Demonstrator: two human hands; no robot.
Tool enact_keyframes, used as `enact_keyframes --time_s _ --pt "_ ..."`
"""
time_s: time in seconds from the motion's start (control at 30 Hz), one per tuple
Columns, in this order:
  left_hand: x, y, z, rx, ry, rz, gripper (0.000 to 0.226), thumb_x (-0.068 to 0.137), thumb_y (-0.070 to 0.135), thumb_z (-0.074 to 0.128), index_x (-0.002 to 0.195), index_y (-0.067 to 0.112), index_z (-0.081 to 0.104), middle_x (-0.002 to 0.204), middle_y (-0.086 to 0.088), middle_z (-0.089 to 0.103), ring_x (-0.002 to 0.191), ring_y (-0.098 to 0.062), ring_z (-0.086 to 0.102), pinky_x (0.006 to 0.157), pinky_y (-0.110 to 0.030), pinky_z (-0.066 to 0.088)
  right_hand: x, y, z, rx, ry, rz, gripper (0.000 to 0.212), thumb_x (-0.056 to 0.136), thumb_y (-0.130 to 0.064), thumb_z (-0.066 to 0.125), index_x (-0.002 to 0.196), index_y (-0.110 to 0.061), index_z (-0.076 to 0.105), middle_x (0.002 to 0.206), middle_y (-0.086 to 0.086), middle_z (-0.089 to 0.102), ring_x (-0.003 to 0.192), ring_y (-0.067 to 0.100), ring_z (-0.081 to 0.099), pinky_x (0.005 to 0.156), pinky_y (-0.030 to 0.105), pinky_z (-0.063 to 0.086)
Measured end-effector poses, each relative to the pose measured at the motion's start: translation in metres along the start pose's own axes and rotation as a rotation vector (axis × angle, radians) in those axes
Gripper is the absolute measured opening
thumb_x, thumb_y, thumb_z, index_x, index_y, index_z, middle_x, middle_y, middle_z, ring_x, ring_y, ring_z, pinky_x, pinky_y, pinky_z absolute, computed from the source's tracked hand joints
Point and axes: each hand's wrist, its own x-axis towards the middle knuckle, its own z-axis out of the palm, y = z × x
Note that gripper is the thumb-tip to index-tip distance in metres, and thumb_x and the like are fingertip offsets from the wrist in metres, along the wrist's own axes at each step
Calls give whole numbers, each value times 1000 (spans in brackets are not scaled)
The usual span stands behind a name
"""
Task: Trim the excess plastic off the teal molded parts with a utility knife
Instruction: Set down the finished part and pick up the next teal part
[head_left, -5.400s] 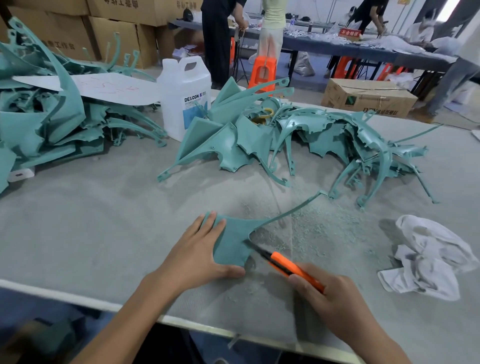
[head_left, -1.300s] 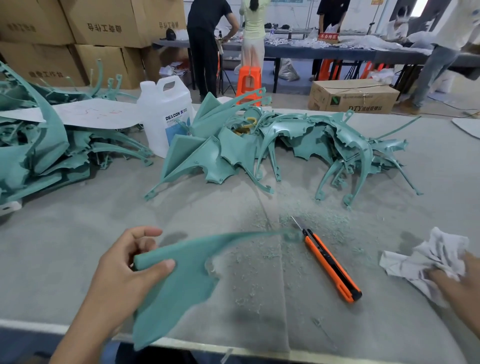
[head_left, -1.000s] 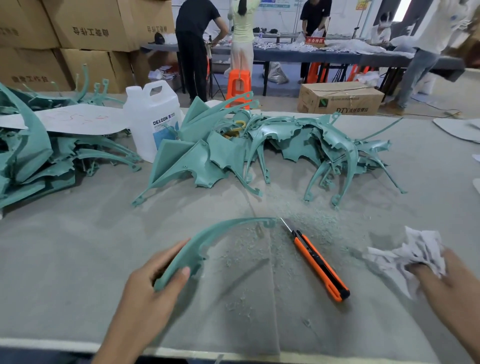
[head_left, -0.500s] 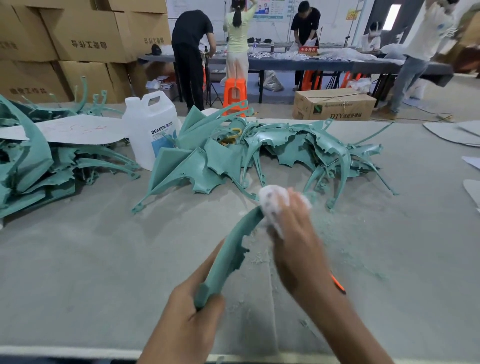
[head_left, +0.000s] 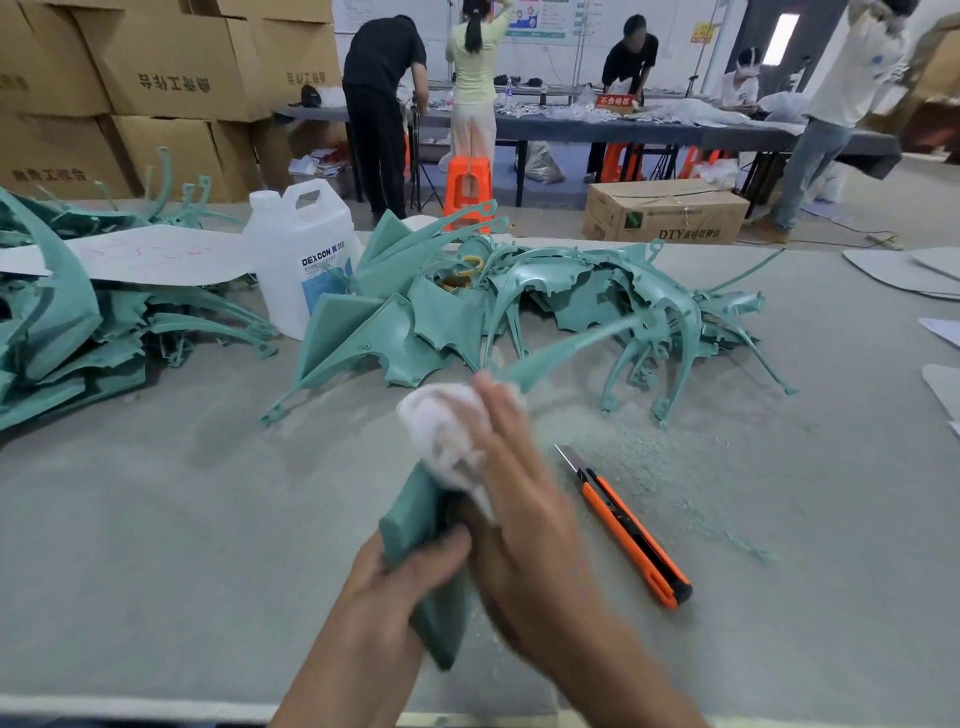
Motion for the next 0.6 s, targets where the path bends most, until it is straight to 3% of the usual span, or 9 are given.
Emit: enact_keyframes --time_s 0.07,0.13,0.2,0.27,0.33,0.4,0.5,0.6 --pt "-1 11 10 -173 -58 -83 66 58 55 92 115 26 75 127 6 68 120 -8 62 91 -21 53 -24 -15 17 147 -62 -50 70 91 2 57 150 -33 41 161 -8 33 151 11 25 121 31 26" --pt "-4 16 11 -84 -130 -1 54 71 78 67 103 37 79 113 27 67 108 12 61 89 -7 47 -44 -25 25 173 -80 -75 79 89 5 58 150 -41 39 154 -21 40 143 1 37 113 19 32" --pt "-6 12 4 -127 -9 -71 60 47 85 75 83 38 82 96 19 75 90 4 71 84 -16 55 -45 -24 24 109 -71 -98 77 90 -1 57 149 -45 36 151 -28 40 140 -7 35 111 12 31" --pt "-5 5 5 -254 -63 8 75 50 67 91 111 25 78 127 0 69 117 -16 65 101 -35 52 -32 -10 20 41 -52 -75 58 97 -9 46 151 -29 40 158 -10 37 149 7 27 119 28 28" --pt "-5 3 16 -71 -144 190 77 79 55 79 141 16 55 151 -8 49 141 -25 44 112 -38 39 -13 4 16 -28 31 34 54 99 -4 45 152 -16 38 163 -2 26 154 13 13 124 40 21" --pt "-3 -2 26 57 -110 284 68 92 57 62 148 22 46 154 -5 45 145 -24 37 117 -36 31 -4 10 19 -3 139 151 60 99 2 50 154 -15 33 166 -7 14 155 10 2 126 40 14" --pt "2 2 28 145 128 289 64 82 74 56 133 34 63 137 0 63 130 -20 57 105 -29 46 -19 -3 31 178 120 109 58 99 -4 54 153 -20 40 163 -9 30 153 11 18 124 35 20" --pt "10 11 13 -96 321 37 86 58 88 62 110 21 74 105 -9 76 92 -23 75 74 -35 60 -53 -2 36 121 -55 -89 57 90 -2 52 145 -18 53 154 -5 46 146 16 36 118 29 31"
